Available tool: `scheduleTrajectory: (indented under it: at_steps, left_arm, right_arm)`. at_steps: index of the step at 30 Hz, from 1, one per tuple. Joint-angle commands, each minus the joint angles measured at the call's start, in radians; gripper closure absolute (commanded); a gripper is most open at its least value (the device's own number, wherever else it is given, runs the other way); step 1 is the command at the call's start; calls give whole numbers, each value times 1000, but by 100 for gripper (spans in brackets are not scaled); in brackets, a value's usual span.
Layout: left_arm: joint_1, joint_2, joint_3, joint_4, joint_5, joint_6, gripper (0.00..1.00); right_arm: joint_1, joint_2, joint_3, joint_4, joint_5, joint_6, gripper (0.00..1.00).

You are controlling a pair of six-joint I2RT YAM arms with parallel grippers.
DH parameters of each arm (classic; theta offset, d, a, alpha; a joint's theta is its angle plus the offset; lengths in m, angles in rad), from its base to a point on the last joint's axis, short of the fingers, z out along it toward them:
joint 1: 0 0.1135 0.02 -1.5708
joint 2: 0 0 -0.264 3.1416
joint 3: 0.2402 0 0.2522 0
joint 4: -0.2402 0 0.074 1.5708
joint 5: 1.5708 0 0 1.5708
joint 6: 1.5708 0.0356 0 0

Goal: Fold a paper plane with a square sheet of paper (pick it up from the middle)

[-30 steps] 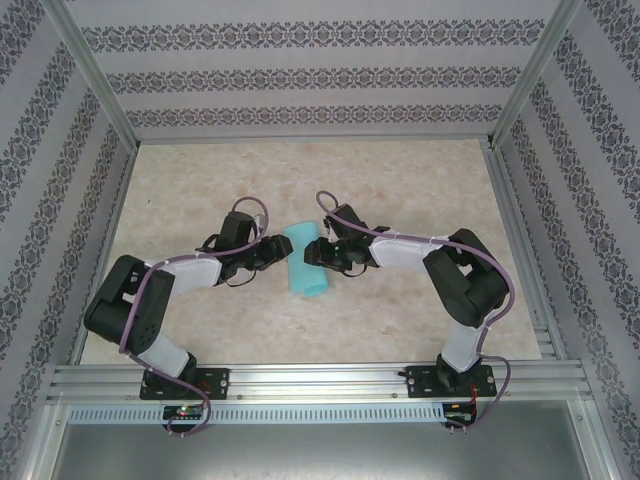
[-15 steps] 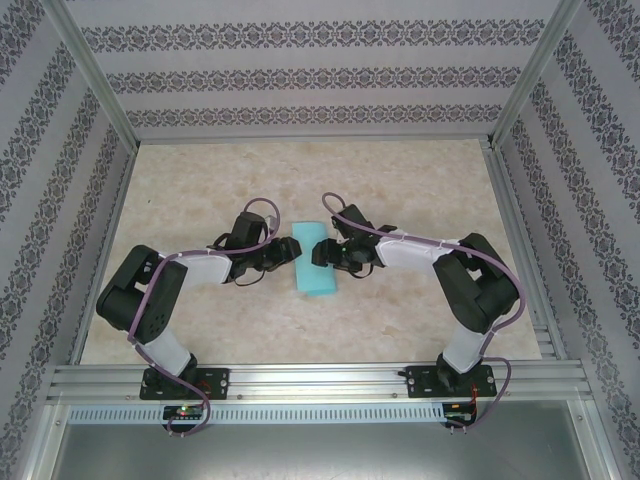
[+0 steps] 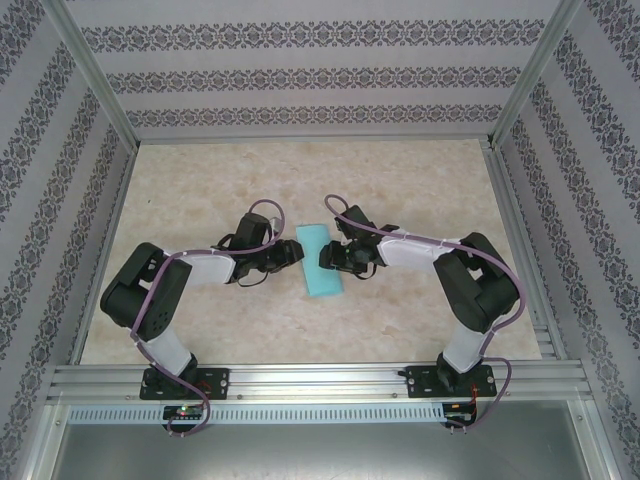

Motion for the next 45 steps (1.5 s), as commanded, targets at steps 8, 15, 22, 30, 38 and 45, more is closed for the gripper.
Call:
scheduleTrajectory:
  at_steps: [8, 15, 22, 30, 38, 45]
  left_arm:
    - [-20, -80, 7, 40, -67, 26, 60]
    - [-35, -14, 46, 85, -29, 17, 62]
    - [-47, 59, 110, 73, -6, 20, 71]
    - [-50, 81, 137, 22, -52, 37, 74]
    - [-45, 39, 137, -40, -163, 48, 74]
    - [-29, -16, 148, -113, -225, 52, 74]
  right_arm:
    - [-14, 58, 42, -33, 57, 1, 50]
    - [-22, 78, 32, -32, 62, 40, 49]
    - [-23, 119, 62, -113, 109, 77, 49]
    - [-12, 162, 93, -184, 157, 71, 49]
    - [18, 214, 136, -247, 220, 56, 49]
    - [23, 248, 155, -276, 237, 63, 49]
